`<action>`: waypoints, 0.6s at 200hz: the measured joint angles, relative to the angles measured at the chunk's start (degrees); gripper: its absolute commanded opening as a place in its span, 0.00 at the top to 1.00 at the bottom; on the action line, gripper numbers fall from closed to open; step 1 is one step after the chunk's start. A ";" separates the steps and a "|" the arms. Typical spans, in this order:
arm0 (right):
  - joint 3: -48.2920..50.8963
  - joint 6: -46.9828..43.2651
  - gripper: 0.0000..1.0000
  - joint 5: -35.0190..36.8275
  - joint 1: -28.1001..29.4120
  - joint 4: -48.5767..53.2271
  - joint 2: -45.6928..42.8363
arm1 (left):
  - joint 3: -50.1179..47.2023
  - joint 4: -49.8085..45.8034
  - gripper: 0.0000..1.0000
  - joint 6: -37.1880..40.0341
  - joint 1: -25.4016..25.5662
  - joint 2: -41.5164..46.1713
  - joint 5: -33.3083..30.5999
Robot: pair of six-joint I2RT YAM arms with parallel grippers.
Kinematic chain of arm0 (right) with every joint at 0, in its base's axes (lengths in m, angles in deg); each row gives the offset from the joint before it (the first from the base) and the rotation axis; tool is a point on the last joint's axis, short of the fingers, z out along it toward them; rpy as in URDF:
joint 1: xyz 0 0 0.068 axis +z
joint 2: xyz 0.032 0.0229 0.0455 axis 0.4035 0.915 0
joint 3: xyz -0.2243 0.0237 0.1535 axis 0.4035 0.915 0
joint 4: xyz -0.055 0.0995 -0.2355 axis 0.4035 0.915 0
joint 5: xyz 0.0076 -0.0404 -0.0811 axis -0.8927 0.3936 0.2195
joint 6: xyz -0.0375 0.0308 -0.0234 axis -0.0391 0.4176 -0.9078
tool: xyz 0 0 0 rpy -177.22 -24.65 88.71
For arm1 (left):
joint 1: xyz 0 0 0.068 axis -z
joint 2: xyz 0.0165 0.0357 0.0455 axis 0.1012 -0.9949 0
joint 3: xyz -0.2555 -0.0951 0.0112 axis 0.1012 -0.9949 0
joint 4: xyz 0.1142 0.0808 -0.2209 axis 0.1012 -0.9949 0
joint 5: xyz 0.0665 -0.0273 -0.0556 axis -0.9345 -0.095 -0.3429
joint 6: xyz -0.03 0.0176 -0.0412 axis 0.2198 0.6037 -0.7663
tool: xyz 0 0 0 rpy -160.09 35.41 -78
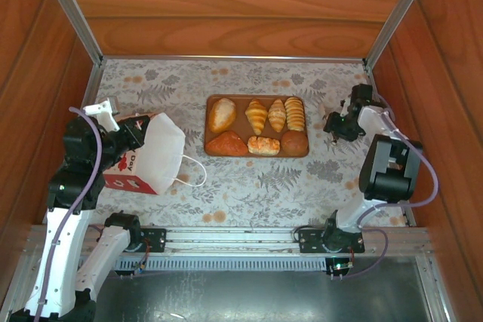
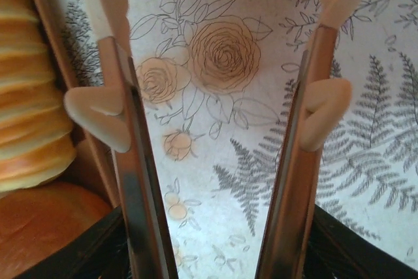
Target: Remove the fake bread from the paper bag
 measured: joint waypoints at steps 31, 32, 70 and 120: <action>-0.92 -1.20 0.33 1.75 0.00 0.59 3.58 | 0.00 -0.02 1.00 -0.02 0.00 -0.31 -0.02; -0.92 -1.27 0.33 1.84 0.00 0.66 3.69 | 0.00 -0.02 1.00 0.00 0.00 -0.33 -0.02; -1.05 -1.88 0.27 3.28 0.00 1.53 4.48 | 0.00 0.00 1.00 0.00 0.00 -0.72 -0.02; -2.40 -2.19 0.24 3.65 0.00 2.75 6.08 | 0.02 0.00 1.00 0.00 0.00 -0.72 -0.02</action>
